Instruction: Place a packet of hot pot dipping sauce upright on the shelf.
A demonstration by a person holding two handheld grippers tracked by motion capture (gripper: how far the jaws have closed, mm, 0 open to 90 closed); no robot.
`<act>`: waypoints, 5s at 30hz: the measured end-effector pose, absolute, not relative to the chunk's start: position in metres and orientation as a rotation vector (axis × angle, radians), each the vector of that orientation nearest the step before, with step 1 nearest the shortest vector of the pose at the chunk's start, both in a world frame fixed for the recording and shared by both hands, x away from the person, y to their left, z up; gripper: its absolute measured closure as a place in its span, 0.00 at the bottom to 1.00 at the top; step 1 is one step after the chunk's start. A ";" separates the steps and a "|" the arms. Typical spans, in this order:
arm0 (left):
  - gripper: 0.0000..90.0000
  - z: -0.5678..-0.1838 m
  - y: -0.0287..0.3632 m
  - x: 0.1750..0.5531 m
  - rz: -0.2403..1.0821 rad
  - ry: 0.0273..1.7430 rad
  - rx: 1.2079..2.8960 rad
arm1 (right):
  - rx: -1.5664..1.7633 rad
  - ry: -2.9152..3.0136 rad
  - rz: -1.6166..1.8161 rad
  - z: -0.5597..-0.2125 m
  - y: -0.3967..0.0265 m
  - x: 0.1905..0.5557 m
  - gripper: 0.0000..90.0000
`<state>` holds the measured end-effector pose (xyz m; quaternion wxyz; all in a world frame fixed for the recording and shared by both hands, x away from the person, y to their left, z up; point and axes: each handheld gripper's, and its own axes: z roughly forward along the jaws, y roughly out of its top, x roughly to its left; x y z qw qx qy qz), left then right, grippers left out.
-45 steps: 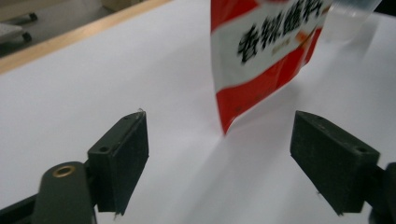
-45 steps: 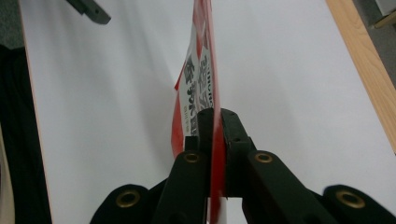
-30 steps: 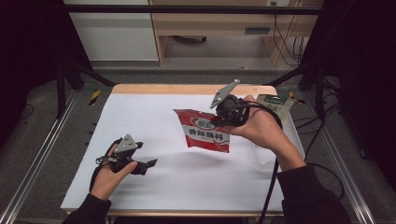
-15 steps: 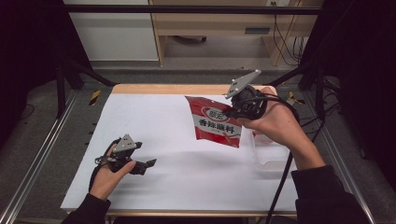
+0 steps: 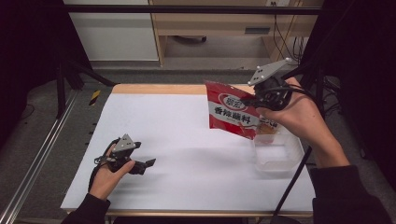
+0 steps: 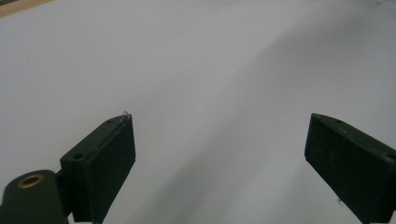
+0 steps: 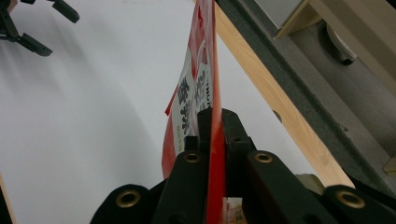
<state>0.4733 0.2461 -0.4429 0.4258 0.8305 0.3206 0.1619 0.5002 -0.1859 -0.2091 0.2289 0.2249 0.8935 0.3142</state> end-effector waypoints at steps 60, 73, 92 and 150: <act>0.10 -0.447 0.240 0.472 0.382 0.779 2.102 | 0.916 2.461 0.764 -0.280 -0.306 0.500 0.99; 0.10 -0.446 0.238 0.472 0.382 0.779 2.103 | 0.935 2.458 0.762 -0.287 -0.313 0.497 0.99; 0.10 -0.446 0.238 0.473 0.392 0.777 2.105 | 0.970 2.481 0.729 -0.293 -0.327 0.481 0.97; 0.08 -0.443 0.246 0.473 0.403 0.780 2.073 | 0.939 2.078 1.053 -0.277 -0.143 0.500 0.17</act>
